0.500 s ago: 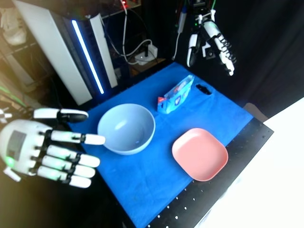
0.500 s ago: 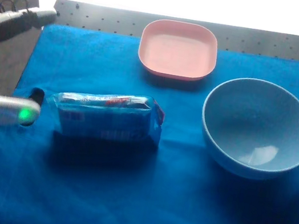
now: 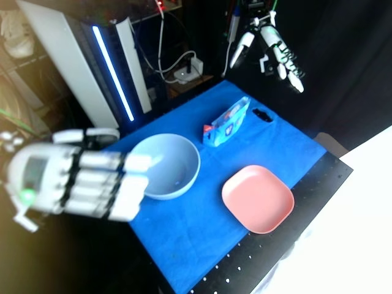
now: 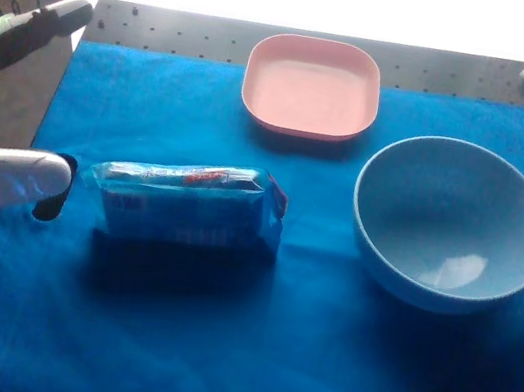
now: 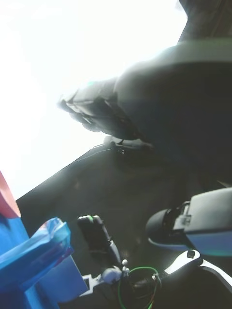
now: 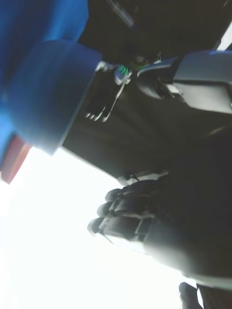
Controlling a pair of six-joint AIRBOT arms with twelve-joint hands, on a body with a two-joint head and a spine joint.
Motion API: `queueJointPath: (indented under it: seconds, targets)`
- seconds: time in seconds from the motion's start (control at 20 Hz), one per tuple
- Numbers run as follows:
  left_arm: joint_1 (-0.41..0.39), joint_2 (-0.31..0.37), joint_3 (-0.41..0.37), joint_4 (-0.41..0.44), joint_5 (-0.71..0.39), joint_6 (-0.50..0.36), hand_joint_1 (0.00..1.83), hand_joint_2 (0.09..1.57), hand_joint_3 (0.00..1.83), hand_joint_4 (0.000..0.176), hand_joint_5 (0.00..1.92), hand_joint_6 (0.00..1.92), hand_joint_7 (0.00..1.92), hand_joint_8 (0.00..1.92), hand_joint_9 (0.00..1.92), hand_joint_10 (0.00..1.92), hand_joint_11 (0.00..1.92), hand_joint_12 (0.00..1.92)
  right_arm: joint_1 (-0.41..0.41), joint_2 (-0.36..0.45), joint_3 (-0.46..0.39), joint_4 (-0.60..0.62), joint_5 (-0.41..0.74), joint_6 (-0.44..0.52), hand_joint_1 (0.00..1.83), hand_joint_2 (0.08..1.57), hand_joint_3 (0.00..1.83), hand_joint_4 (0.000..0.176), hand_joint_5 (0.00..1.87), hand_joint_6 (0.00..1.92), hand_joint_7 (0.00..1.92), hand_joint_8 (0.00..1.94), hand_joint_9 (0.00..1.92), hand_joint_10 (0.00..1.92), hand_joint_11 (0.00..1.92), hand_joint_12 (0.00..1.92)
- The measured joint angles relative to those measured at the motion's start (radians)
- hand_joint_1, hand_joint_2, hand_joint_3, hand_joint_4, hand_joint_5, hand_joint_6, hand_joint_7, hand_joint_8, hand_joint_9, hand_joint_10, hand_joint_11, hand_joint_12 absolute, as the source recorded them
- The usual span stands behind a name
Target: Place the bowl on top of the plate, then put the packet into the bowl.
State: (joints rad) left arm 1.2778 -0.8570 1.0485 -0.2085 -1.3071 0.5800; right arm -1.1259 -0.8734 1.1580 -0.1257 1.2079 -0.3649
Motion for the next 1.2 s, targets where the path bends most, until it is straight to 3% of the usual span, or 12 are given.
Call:
queueJointPath:
  seconds: [0.05, 0.1, 0.15, 0.35, 0.4, 0.5, 0.6, 0.7, 0.75, 0.8, 1.1, 1.2]
  targets:
    - [0.000, 0.000, 0.000, 0.002, 0.000, 0.000, 0.36, 0.95, 0.00, 0.176, 0.00, 0.00, 0.00, 0.00, 0.00, 0.00, 0.00, 0.00, 0.047, 0.001, 0.000, -0.084, -0.053, 0.000, 0.68, 0.87, 0.01, 0.126, 0.00, 0.00, 0.00, 0.00, 0.00, 0.00, 0.00, 0.00]
    - [0.003, 0.000, 0.000, 0.003, -0.003, 0.000, 0.36, 0.96, 0.00, 0.176, 0.00, 0.00, 0.00, 0.00, 0.00, 0.00, 0.00, 0.00, 0.086, 0.001, 0.000, -0.162, -0.101, 0.003, 0.62, 0.82, 0.00, 0.166, 0.00, 0.00, 0.00, 0.00, 0.00, 0.00, 0.00, 0.00]
    - [0.006, 0.000, 0.000, 0.000, -0.002, 0.000, 0.37, 0.96, 0.00, 0.176, 0.00, 0.00, 0.00, 0.00, 0.00, 0.00, 0.00, 0.00, 0.135, 0.002, 0.000, -0.260, -0.192, 0.001, 0.54, 0.78, 0.00, 0.176, 0.00, 0.00, 0.00, 0.00, 0.00, 0.00, 0.00, 0.00]
    - [0.006, 0.000, -0.001, 0.002, -0.003, 0.000, 0.36, 0.98, 0.00, 0.176, 0.00, 0.00, 0.00, 0.00, 0.00, 0.00, 0.00, 0.00, 0.259, 0.002, 0.002, -0.486, -0.370, 0.032, 0.43, 0.87, 0.02, 0.176, 0.00, 0.00, 0.00, 0.00, 0.00, 0.00, 0.00, 0.00]
    - [0.006, 0.000, -0.001, 0.004, -0.003, 0.000, 0.35, 0.98, 0.00, 0.168, 0.00, 0.00, 0.00, 0.00, 0.00, 0.00, 0.00, 0.00, 0.278, 0.000, 0.002, -0.528, -0.399, 0.039, 0.46, 0.86, 0.02, 0.176, 0.00, 0.00, 0.00, 0.00, 0.00, 0.00, 0.00, 0.00]
    - [0.006, 0.000, -0.001, 0.000, -0.003, 0.000, 0.39, 0.98, 0.00, 0.176, 0.00, 0.00, 0.00, 0.00, 0.00, 0.00, 0.00, 0.00, 0.283, -0.014, 0.009, -0.553, -0.430, 0.041, 0.47, 0.84, 0.00, 0.157, 0.00, 0.00, 0.00, 0.00, 0.00, 0.00, 0.00, 0.00]
    - [0.006, 0.000, -0.001, 0.000, -0.003, 0.000, 0.44, 0.98, 0.00, 0.176, 0.00, 0.00, 0.00, 0.00, 0.00, 0.00, 0.00, 0.00, 0.283, -0.048, 0.033, -0.580, -0.486, 0.053, 0.55, 0.79, 0.00, 0.117, 0.06, 0.02, 0.01, 0.00, 0.01, 0.00, 0.04, 0.02]
    - [0.014, 0.000, -0.005, -0.001, -0.011, 0.000, 0.47, 0.96, 0.00, 0.176, 0.00, 0.00, 0.00, 0.00, 0.00, 0.00, 0.00, 0.00, 0.283, -0.077, 0.063, -0.606, -0.516, 0.094, 0.58, 0.86, 0.00, 0.058, 0.15, 0.01, 0.09, 0.01, 0.07, 0.01, 0.08, 0.04]
    - [0.018, 0.000, -0.005, 0.000, -0.013, 0.000, 0.47, 0.96, 0.00, 0.176, 0.00, 0.00, 0.00, 0.00, 0.00, 0.00, 0.00, 0.00, 0.283, -0.093, 0.080, -0.624, -0.531, 0.122, 0.65, 0.88, 0.00, 0.015, 0.21, 0.01, 0.13, 0.00, 0.10, 0.01, 0.10, 0.05]
    - [0.021, 0.000, -0.005, -0.002, -0.015, 0.000, 0.48, 0.96, 0.00, 0.176, 0.00, 0.00, 0.00, 0.00, 0.00, 0.00, 0.00, 0.00, 0.283, -0.110, 0.091, -0.639, -0.549, 0.140, 0.69, 0.89, 0.00, 0.000, 0.25, 0.02, 0.15, 0.01, 0.13, 0.02, 0.13, 0.07]
    - [0.027, 0.000, -0.013, -0.014, -0.028, 0.000, 0.47, 0.95, 0.00, 0.176, 0.00, 0.00, 0.00, 0.00, 0.00, 0.00, 0.00, 0.00, 0.284, -0.159, 0.117, -0.619, -0.542, 0.145, 0.88, 0.98, 0.00, 0.000, 0.39, 0.00, 0.29, 0.00, 0.28, 0.00, 0.25, 0.18]
    - [0.027, 0.000, -0.013, -0.013, -0.032, 0.000, 0.52, 0.95, 0.00, 0.176, 0.00, 0.00, 0.00, 0.00, 0.00, 0.00, 0.00, 0.00, 0.283, -0.166, 0.118, -0.610, -0.534, 0.145, 1.09, 1.10, 0.00, 0.000, 0.54, 0.01, 0.44, 0.00, 0.42, 0.01, 0.29, 0.26]
